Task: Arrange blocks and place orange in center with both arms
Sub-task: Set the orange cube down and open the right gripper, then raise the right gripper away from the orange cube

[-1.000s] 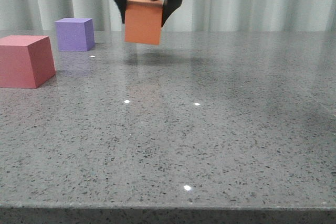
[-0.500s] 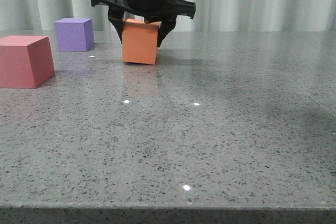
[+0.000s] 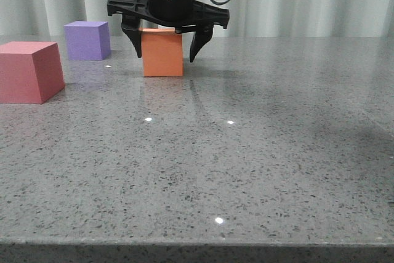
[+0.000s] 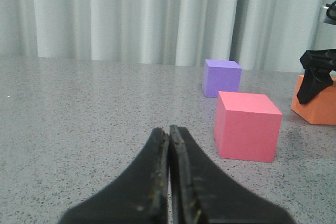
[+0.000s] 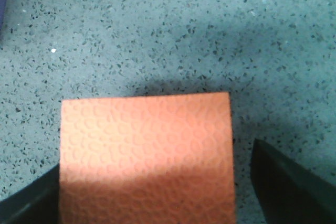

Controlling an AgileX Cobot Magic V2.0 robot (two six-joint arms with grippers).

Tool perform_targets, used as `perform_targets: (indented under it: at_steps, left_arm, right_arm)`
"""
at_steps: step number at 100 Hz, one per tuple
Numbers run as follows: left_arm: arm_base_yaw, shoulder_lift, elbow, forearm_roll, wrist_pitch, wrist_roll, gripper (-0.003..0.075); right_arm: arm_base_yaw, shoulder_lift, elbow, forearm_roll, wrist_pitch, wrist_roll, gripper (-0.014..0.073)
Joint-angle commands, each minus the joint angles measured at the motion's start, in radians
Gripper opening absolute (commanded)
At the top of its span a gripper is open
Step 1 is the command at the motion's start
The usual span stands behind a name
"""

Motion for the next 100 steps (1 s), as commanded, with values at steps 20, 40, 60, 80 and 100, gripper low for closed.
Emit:
perform_targets:
  at_steps: [20,40,60,80,100]
  left_arm:
    - [0.002,-0.036,0.042,0.002,-0.077,-0.011,-0.0020]
    - [0.002,-0.036,0.042,0.002,-0.077,-0.011,-0.0020]
    - [0.002,-0.036,0.042,0.002,-0.077,-0.011,-0.0020]
    - [0.002,-0.036,0.042,0.002,-0.077,-0.011,-0.0020]
    - [0.002,-0.036,0.042,0.002,-0.077,-0.011,-0.0020]
  right_arm:
    - [0.004,-0.140,-0.030,-0.033,-0.026,0.000,0.0624]
    - [-0.005,-0.208,-0.033,-0.051,-0.033,-0.011,0.0624]
    - [-0.055,-0.303,-0.034,-0.051,0.032,-0.130,0.0624]
    - [-0.119,-0.369,-0.028,-0.062,0.180,-0.268,0.0624]
    - [-0.165,-0.402,0.024,-0.165,0.257,-0.347,0.0624]
